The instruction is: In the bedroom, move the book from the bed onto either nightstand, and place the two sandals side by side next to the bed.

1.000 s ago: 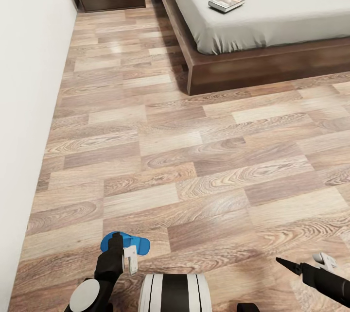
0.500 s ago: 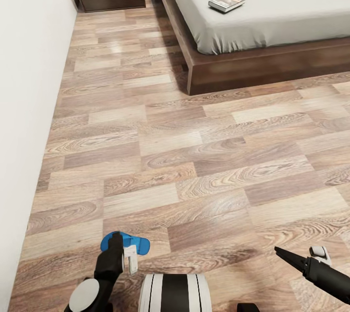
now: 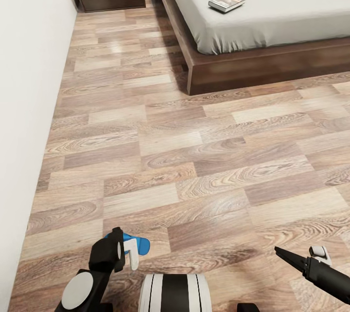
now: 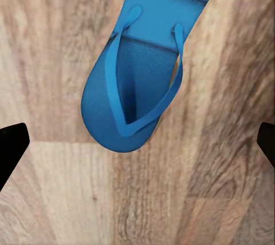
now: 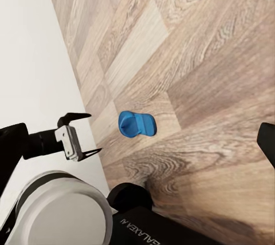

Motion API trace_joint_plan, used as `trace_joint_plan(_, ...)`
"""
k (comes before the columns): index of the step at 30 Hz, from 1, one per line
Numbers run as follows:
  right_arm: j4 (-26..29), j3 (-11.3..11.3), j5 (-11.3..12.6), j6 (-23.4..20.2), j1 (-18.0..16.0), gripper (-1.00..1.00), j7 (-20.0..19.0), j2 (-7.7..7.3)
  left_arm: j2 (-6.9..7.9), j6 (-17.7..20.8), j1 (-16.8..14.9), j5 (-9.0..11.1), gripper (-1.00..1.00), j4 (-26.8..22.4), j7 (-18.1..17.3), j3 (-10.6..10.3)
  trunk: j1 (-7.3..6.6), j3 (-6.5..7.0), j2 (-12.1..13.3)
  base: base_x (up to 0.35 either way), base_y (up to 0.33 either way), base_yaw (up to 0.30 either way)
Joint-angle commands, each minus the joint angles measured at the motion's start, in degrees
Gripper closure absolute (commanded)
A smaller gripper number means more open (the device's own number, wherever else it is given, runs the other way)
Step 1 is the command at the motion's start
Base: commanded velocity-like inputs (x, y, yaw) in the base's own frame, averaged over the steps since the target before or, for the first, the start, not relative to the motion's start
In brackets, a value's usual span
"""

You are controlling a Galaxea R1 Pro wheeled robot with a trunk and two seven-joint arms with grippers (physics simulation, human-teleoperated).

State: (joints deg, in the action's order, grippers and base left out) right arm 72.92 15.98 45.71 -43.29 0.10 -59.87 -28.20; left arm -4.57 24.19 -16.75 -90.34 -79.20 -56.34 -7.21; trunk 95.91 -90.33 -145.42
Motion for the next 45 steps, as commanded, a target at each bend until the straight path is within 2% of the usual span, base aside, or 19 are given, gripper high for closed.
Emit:
trace_joint_plan(1, 0.02, 0.02, 0.26, -0.37, 0.03, -1.0, 0.02, -0.01, 0.02, 0.52, -0.03, -0.18, -1.0, -0.24, -0.57, -0.09, -0.01, -0.03, -0.01, 0.0, 0.0, 0.0)
trace_joint_plan(7, 0.01, 0.02, 0.26, -0.37, 0.0, -1.0, 0.02, -0.01, 0.14, 0.45, -0.13, -0.18, -1.0, -0.36, -0.79, -0.09, -0.01, -0.03, -0.01, 0.0, 0.0, 0.0)
trace_joint_plan(14, 0.02, 0.02, 0.26, -0.36, 0.02, -1.0, 0.02, -0.01, 0.17, 0.48, -3.07, -0.26, -1.0, 0.12, -0.77, -0.09, -0.01, -0.03, -0.01, 0.0, 0.0, 0.0)
trace_joint_plan(18, 0.03, 0.02, 0.26, -0.38, 0.01, -1.0, 0.02, -0.01, 0.17, 0.59, -4.97, -0.27, -1.0, 2.86, -0.06, -0.02, -0.01, -0.03, -0.01, 0.0, 0.0, 0.0)
trace_joint_plan(21, 0.03, 0.02, 0.26, -0.37, 0.02, -1.0, 0.02, -0.01, 0.12, 0.74, -7.44, -0.27, -1.0, 6.46, 2.44, -0.01, -0.01, -0.03, -0.01, 0.0, 0.0, 0.0)
trace_joint_plan(23, 0.03, 0.02, 0.26, -0.35, 0.04, -1.0, 0.02, -0.01, 0.08, 0.83, -8.43, -0.26, -1.0, 9.21, 5.89, 0.0, -0.01, -0.03, -0.01, 0.0, 0.0, 0.0)
trace_joint_plan(24, 0.03, 0.02, 0.26, -0.36, 0.05, -1.0, 0.02, -0.01, 0.03, 0.87, -8.91, -0.15, -1.0, 11.77, 9.32, 0.0, -0.01, -0.03, -0.01, 0.0, 0.0, 0.0)
trace_joint_plan(27, 0.03, 0.02, 0.26, -0.35, 0.03, -1.0, 0.02, -0.01, 0.01, 0.87, -9.54, -0.04, -1.0, 14.58, 12.04, 0.05, -0.01, -0.03, -0.01, 0.0, 0.0, 0.0)
trace_joint_plan(28, 0.03, 0.02, 0.26, -0.36, 0.02, -1.0, 0.02, -0.01, 0.01, 0.86, -10.42, 0.02, -1.0, 16.86, 13.32, 0.07, -0.01, -0.03, -0.01, 0.0, 0.0, 0.0)
trace_joint_plan(32, 0.03, 0.02, 0.26, -0.37, 0.04, -1.0, 0.02, -0.01, 0.12, 0.86, -12.06, 0.13, -1.0, 20.18, 14.45, 0.14, -0.01, -0.03, -0.01, 0.0, 0.0, 0.0)
trace_joint_plan(45, 0.03, 0.02, 0.26, -0.38, 0.04, -1.0, 0.02, -0.01, 0.0, 0.86, -12.43, 0.17, -1.0, 20.93, 14.48, 0.18, -0.01, -0.03, -0.01, 0.0, 0.0, 0.0)
